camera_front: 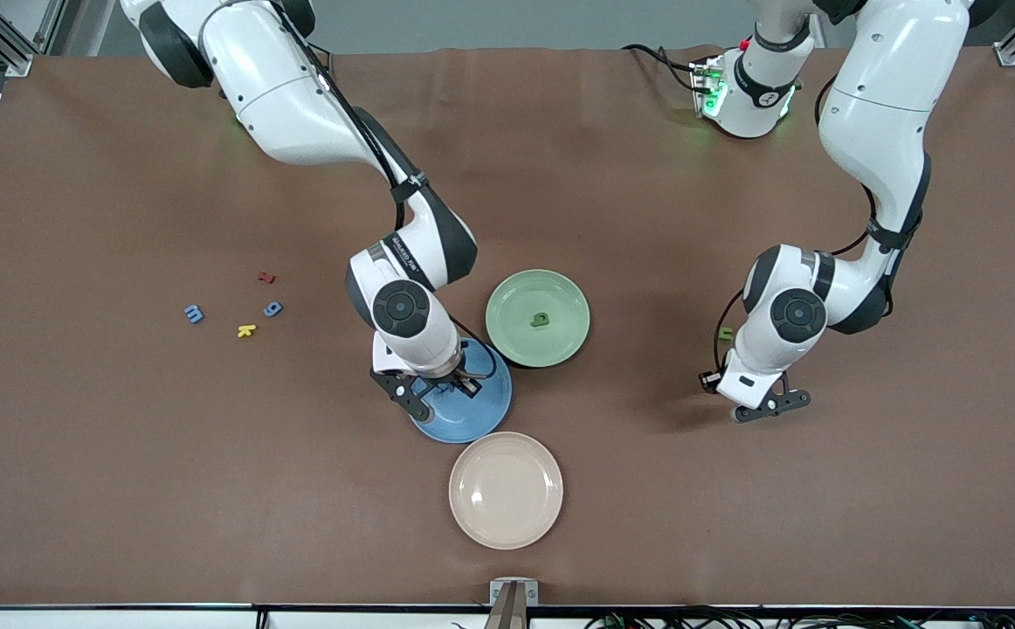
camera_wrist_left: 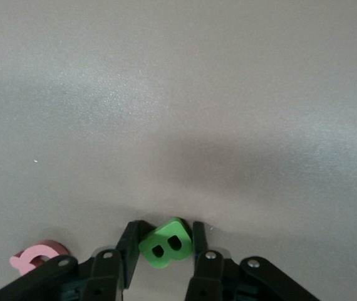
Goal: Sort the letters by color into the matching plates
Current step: 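Carry the blue X to the blue plate while the left gripper lifts the B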
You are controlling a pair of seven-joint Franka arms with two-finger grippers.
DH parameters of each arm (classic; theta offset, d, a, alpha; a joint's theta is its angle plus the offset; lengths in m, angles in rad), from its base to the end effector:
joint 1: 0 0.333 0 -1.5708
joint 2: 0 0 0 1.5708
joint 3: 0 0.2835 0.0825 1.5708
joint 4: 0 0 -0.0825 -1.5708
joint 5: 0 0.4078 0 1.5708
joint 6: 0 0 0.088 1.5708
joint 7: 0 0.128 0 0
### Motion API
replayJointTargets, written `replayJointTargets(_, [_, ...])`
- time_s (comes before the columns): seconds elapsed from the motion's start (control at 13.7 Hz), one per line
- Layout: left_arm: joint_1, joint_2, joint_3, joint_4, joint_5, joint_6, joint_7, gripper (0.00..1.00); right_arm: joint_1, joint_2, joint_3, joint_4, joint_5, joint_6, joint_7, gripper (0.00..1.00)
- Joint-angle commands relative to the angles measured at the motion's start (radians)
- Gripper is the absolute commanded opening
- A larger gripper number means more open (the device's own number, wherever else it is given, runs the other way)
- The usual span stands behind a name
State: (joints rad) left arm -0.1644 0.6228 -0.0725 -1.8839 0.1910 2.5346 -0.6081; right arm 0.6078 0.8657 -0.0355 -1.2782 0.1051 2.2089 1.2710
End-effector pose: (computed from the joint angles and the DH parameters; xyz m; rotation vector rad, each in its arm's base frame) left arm 0.6147 -0.1491 0.1112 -3.0698 -0.3548 -0.0887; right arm 0.6273 0.4167 0.1805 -2.8436 1.1114 0.0122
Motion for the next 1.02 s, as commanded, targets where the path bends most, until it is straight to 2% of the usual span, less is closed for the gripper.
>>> replayJointTargets(0.0, [0.002, 0.014, -0.009, -0.001, 0.004, 0.019, -0.004, 0.21, 0.021, 0.056, -0.012, 0.083, 0.001, -0.009, 0.041, 0.00])
replayJointTargets(0.29, [-0.006, -0.005, -0.021, 0.002, 0.002, 0.012, -0.009, 0.20, 0.021, 0.059, -0.012, 0.089, 0.001, -0.006, 0.045, 0.00])
replayJointTargets(0.51, [-0.001, -0.055, -0.082, 0.020, -0.010, -0.089, -0.037, 0.20, 0.021, 0.062, -0.012, 0.091, 0.001, -0.006, 0.045, 0.00])
replayJointTargets(0.95, [-0.035, -0.061, -0.265, 0.134, -0.012, -0.243, -0.295, 0.20, 0.021, 0.062, -0.012, 0.091, 0.001, -0.005, 0.045, 0.00])
